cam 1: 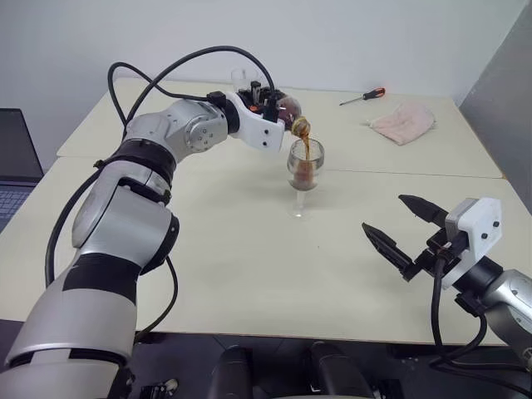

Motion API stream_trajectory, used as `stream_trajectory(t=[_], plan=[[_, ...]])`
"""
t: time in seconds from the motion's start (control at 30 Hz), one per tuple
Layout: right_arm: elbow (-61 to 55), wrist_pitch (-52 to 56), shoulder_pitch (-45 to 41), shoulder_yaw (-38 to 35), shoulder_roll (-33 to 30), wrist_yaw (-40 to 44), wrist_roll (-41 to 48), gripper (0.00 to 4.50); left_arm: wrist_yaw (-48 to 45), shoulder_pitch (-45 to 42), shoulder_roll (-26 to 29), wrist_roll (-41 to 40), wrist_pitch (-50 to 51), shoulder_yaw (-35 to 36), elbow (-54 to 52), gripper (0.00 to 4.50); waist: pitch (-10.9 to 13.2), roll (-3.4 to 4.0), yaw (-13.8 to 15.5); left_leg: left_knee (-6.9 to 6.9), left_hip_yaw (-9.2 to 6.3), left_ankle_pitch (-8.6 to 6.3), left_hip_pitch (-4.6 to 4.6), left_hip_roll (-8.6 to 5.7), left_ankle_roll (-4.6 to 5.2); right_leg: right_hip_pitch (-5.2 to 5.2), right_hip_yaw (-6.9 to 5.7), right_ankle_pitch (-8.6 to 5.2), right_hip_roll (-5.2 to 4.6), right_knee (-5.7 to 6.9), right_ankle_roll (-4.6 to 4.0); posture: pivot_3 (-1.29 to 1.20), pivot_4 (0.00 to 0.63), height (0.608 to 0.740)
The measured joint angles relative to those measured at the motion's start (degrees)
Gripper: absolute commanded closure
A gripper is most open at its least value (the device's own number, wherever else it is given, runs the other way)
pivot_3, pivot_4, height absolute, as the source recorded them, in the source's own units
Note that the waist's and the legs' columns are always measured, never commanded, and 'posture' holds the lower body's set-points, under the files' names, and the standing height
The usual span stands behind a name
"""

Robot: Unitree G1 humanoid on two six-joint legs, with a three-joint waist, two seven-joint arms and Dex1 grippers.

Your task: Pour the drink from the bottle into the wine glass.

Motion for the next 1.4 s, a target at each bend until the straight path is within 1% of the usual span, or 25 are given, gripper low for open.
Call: stream_trajectory(t=[0.57, 0.63, 0.77, 1.03, 1.23, 1.27, 1.33, 1.37, 1.4], plan=[[0.01, 0.00, -0.17, 0.02, 0.00, 0.02, -0.26, 0.00, 0.33, -0.07, 0.06, 0.03, 0.04, -1.01, 0.38, 3.36, 0.00, 0.00, 0.00, 0.01, 0.00, 0.00, 0.00, 0.00, 0.00, 0.00, 0.00, 0.03, 0.00, 0.01, -0.04, 0.00, 0.150, 0.740], [0.01, 0.00, -0.19, 0.02, 0.00, 0.02, -0.29, 0.00, -1.63, -0.04, -0.20, -1.47, 0.09, 0.14, 0.72, 3.36, 0.00, 0.00, 0.00, 0.01, 0.01, 0.00, 0.00, 0.00, 0.00, 0.00, 0.00, 0.04, 0.00, 0.02, -0.07, 0.00, 0.150, 0.740], [0.02, 0.00, -0.51, 0.09, 0.00, 0.03, -0.31, 0.00, -6.89, 0.04, -1.39, -7.35, -0.04, 4.46, 0.88, 3.36, 0.00, 0.00, 0.02, 0.02, 0.01, 0.00, 0.00, 0.00, 0.00, 0.01, 0.00, 0.05, -0.01, 0.02, -0.09, 0.00, 0.150, 0.740], [0.03, 0.00, -0.53, 0.12, 0.00, 0.07, -0.31, 0.00, -8.42, 2.40, -1.46, -8.37, 0.03, 5.13, 0.80, 3.36, 0.00, 0.00, -0.03, 0.04, 0.01, 0.00, 0.04, -0.01, 0.00, 0.01, 0.01, 0.05, 0.00, 0.11, -0.09, 0.00, 0.150, 0.740], [0.05, 0.00, -1.21, 0.17, -0.01, 0.28, -0.31, 0.00, -8.71, 2.44, -1.51, -9.07, 0.17, 5.52, 0.79, 3.36, -0.01, -0.01, 0.01, 0.04, 0.00, 0.00, 0.04, -0.02, 0.00, 0.01, 0.01, 0.05, -0.01, 0.14, -0.09, 0.00, 0.150, 0.740], [0.05, 0.00, -1.27, 0.19, -0.01, 0.34, -0.32, 0.00, -9.42, 2.44, -1.63, -9.93, 0.39, 6.08, 0.79, 3.36, -0.01, -0.01, 0.01, 0.04, 0.00, 0.00, 0.04, -0.02, 0.00, 0.01, 0.01, 0.05, -0.01, 0.15, -0.09, 0.00, 0.150, 0.740], [0.06, 0.00, -1.47, 0.31, -0.01, 0.44, -0.32, 0.00, -13.43, 2.68, -2.95, -14.85, 2.11, 10.48, 0.87, 3.36, -0.01, -0.01, 0.02, 0.07, 0.00, 0.00, 0.04, -0.03, 0.00, 0.01, 0.00, 0.05, -0.01, 0.17, -0.09, 0.00, 0.150, 0.740], [0.06, 0.00, -1.63, 0.32, -0.01, 0.47, -0.32, 0.00, -16.21, 2.84, -3.96, -18.45, 3.63, 13.66, 0.87, 3.36, -0.01, -0.01, 0.03, 0.09, 0.00, 0.00, 0.04, -0.03, 0.00, 0.01, 0.00, 0.05, -0.02, 0.19, -0.09, 0.00, 0.150, 0.740], [0.08, 0.00, -1.76, 0.47, -0.01, 0.52, -0.32, 0.00, -20.42, 3.04, -5.59, -23.93, 6.40, 18.43, 0.87, 3.37, -0.01, -0.01, 0.02, 0.09, 0.01, 0.00, 0.04, -0.03, -0.01, 0.01, -0.01, 0.05, -0.02, 0.20, -0.09, 0.00, 0.150, 0.740]])
